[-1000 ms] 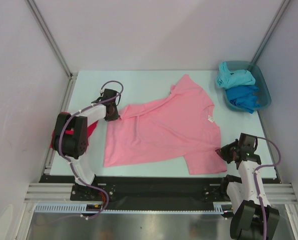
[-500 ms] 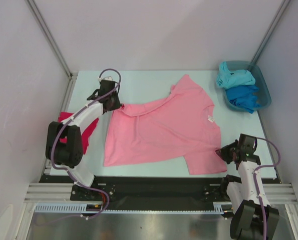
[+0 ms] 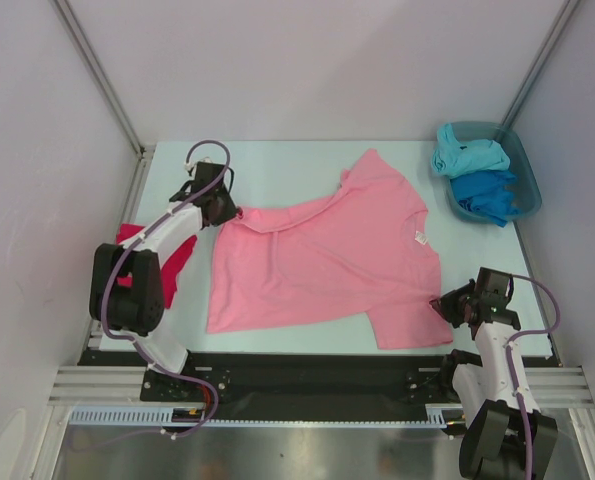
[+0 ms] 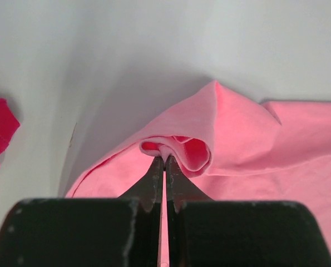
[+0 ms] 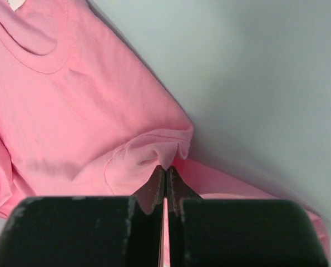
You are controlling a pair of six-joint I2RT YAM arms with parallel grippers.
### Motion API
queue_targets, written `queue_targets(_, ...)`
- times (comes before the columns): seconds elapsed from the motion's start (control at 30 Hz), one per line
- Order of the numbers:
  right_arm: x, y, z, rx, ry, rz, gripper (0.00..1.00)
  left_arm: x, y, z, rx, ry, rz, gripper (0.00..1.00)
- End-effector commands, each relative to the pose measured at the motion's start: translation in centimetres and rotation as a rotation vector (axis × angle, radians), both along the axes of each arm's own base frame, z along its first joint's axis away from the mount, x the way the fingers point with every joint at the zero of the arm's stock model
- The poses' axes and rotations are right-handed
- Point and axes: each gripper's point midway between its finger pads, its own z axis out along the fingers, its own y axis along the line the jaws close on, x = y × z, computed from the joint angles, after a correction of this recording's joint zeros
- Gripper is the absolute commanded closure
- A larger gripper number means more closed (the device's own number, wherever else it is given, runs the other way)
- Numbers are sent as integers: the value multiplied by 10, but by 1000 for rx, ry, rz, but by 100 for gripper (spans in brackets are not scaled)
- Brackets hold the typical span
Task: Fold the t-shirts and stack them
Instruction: Flatten the tshirt out
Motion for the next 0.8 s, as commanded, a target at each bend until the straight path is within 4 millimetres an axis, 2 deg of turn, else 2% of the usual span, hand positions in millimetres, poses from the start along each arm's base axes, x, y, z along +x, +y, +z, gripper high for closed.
queue_targets(0.0, 3, 0, 4, -7, -26, 9, 100, 7, 4, 26, -60, -77, 58, 100)
queue_targets(0.2, 2, 0, 2, -4, -23, 6, 100, 9, -2, 31, -122, -77, 57, 100)
queue_targets(0.37, 2, 0, 1, -3, -25, 4, 100, -3, -19, 31, -187, -77, 43, 100)
queue_targets(0.4, 2, 1, 0, -1, -26, 3, 100, -11, -29, 27, -193, -70, 27, 100)
queue_targets(0.5, 2, 1, 0, -1, -26, 6, 100, -15, -32, 25, -199, -64, 24, 100)
queue_targets(0.6, 1, 1, -1, -2, -25, 8, 100, -13, -33, 33, -210, -80, 24, 100)
queue_targets(0.77, 0, 2, -1, 0, -24, 8, 100, -2, -38, 59, -231, -126, 20, 100)
